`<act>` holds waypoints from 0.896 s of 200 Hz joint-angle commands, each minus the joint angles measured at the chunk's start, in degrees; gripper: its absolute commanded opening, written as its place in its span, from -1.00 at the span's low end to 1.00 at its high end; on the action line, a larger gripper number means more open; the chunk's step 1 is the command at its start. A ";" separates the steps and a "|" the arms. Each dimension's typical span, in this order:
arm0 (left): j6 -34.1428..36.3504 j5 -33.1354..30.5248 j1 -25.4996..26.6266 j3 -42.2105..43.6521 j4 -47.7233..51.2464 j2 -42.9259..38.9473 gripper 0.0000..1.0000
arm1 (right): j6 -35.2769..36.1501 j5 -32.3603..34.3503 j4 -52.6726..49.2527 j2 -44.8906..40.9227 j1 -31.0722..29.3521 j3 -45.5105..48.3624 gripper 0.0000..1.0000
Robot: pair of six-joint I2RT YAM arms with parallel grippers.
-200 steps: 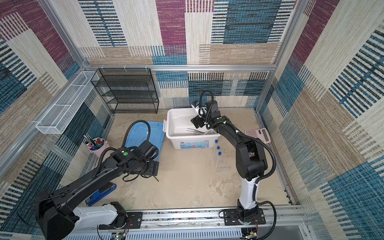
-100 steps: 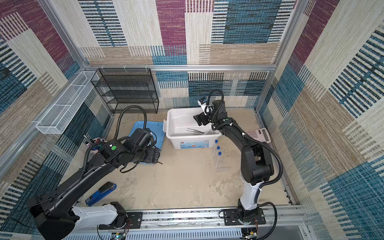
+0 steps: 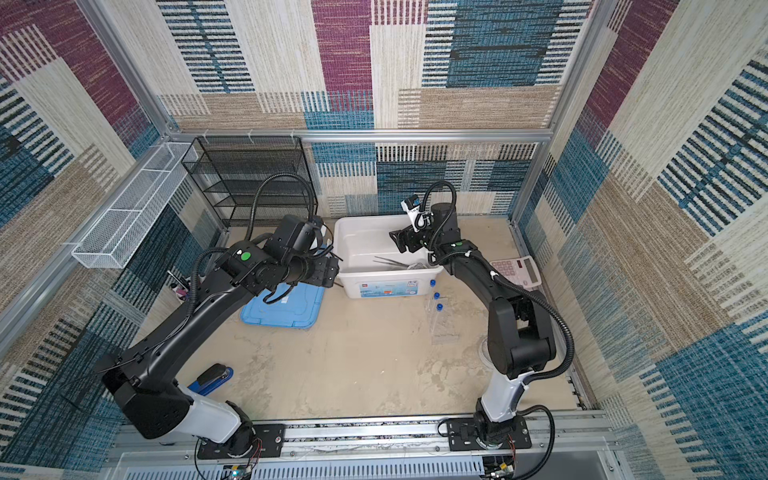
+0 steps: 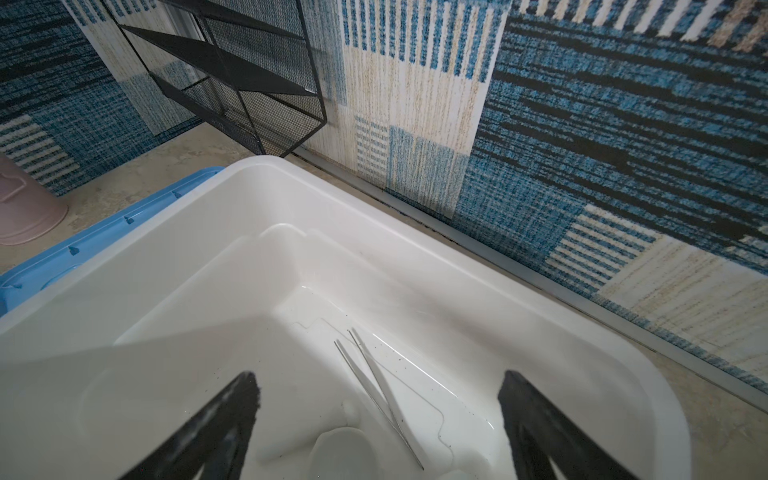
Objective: Organize the chemistry lab equipment
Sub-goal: 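Lift the ring stand with the left gripper and carry it over the bin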
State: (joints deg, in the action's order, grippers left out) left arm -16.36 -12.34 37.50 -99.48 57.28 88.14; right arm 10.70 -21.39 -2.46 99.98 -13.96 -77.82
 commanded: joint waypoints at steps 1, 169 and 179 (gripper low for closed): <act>3.91 2.98 -0.90 -4.71 -2.52 3.43 0.41 | -1.91 -0.03 3.07 -1.17 0.42 1.05 0.85; 13.23 5.63 -4.70 -48.09 10.95 42.46 0.28 | -2.37 0.03 3.60 -2.69 1.39 4.35 0.86; 13.66 5.43 -4.88 -48.70 11.27 43.37 0.28 | -2.28 0.34 3.60 -2.69 1.40 4.52 0.86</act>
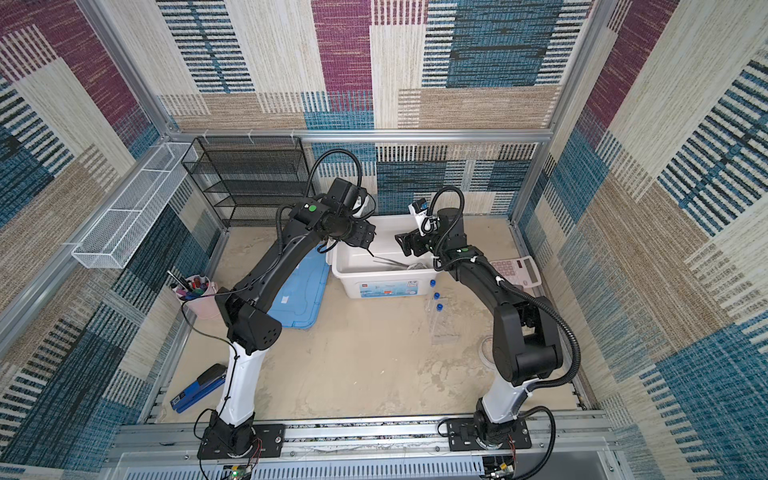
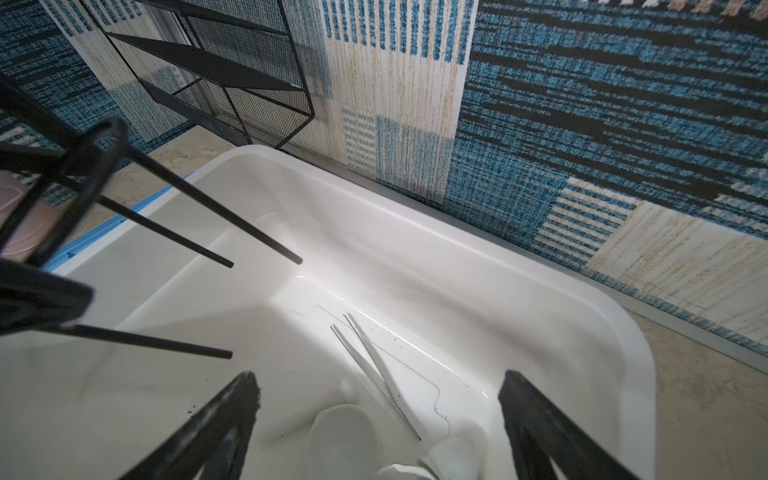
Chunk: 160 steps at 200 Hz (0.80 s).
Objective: Organize the chemistry lab equipment
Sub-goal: 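Lift the ring stand with the left gripper and carry it over the bin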
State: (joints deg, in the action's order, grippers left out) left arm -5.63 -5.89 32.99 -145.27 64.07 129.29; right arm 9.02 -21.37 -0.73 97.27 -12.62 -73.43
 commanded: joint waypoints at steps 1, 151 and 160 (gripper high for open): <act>2.96 -0.99 -0.38 -2.91 4.48 2.29 0.28 | -0.54 0.34 1.87 0.02 0.15 0.17 0.86; 9.32 0.80 -1.00 -4.48 5.71 9.08 0.24 | -1.97 0.00 1.79 1.50 0.14 -0.22 0.86; 9.49 1.04 -1.00 -4.43 5.73 9.35 0.23 | -1.93 0.01 1.74 1.60 0.19 -0.20 0.86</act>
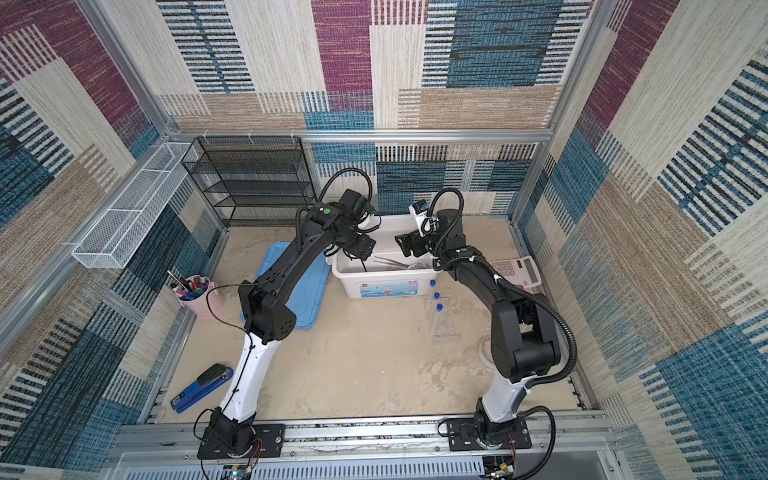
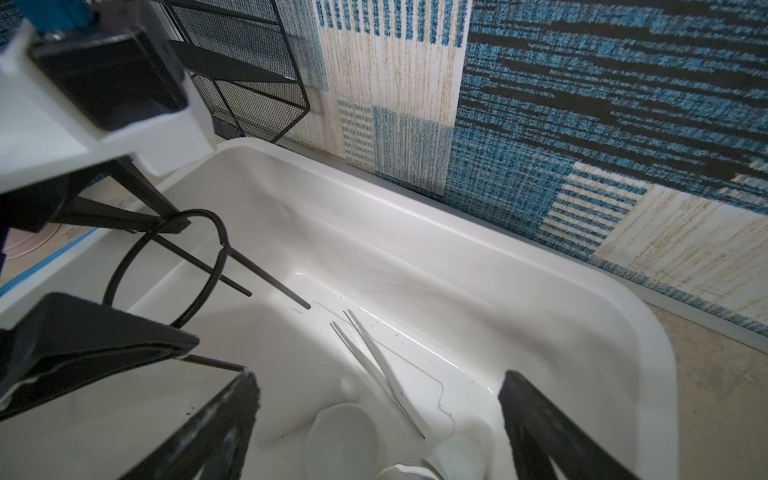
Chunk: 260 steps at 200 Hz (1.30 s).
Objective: Organize the chemistry lab equipment
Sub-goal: 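Lift the ring stand with the left gripper and carry it over the bin, then lower the ring stand into the bin and open the left gripper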
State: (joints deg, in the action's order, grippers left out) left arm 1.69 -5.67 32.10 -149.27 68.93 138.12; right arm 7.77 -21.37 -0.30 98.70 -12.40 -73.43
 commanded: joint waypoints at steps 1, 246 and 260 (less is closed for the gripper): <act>2.17 0.83 -0.10 -0.42 0.91 0.54 0.23 | -0.67 0.05 1.33 0.18 -0.05 -0.21 0.86; 27.01 4.46 -0.35 2.46 4.56 1.04 0.22 | -1.12 0.10 1.35 2.41 0.02 -0.83 0.86; 27.26 5.01 -0.37 2.50 4.64 1.27 0.24 | -1.09 0.08 1.27 2.63 0.03 -1.01 0.86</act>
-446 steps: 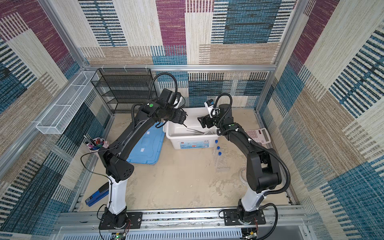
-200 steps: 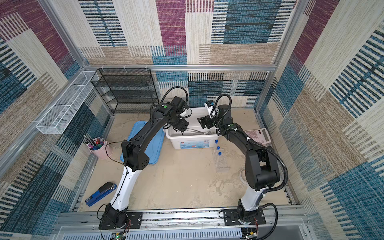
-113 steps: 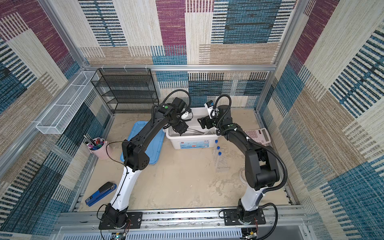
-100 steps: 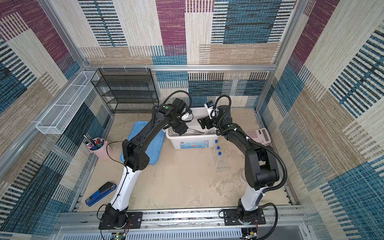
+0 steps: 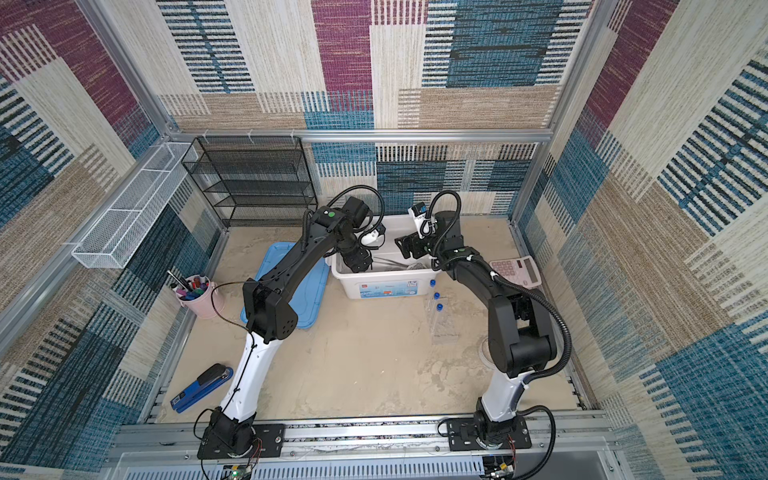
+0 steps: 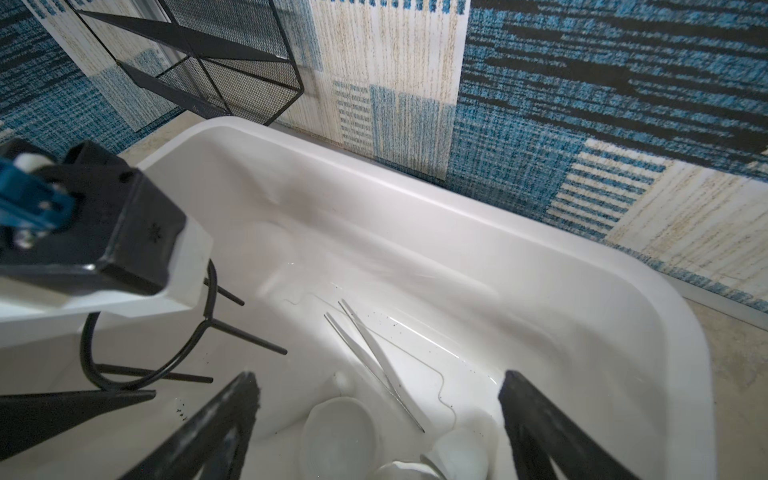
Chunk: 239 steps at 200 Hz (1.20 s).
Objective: Organize the chemistry lab equipment
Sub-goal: 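Lower the ring stand into the bin and open the left gripper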
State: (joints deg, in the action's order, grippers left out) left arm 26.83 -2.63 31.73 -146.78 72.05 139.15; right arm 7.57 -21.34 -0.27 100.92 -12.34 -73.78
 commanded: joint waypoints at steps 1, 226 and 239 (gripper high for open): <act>2.11 2.00 0.00 0.05 1.51 0.33 0.24 | -0.89 0.07 1.29 0.41 -0.04 -0.66 0.86; 2.54 -0.53 0.09 -0.65 1.74 1.23 0.77 | -2.06 -1.29 2.03 2.62 0.41 -2.10 0.86; 2.54 -1.01 0.18 -0.92 1.77 1.16 0.80 | -2.19 -1.42 2.11 2.48 0.47 -2.00 0.86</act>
State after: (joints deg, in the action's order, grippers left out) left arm 29.93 -2.13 31.88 -146.91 72.71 140.51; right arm 6.94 -21.67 1.43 103.44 -11.99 -75.46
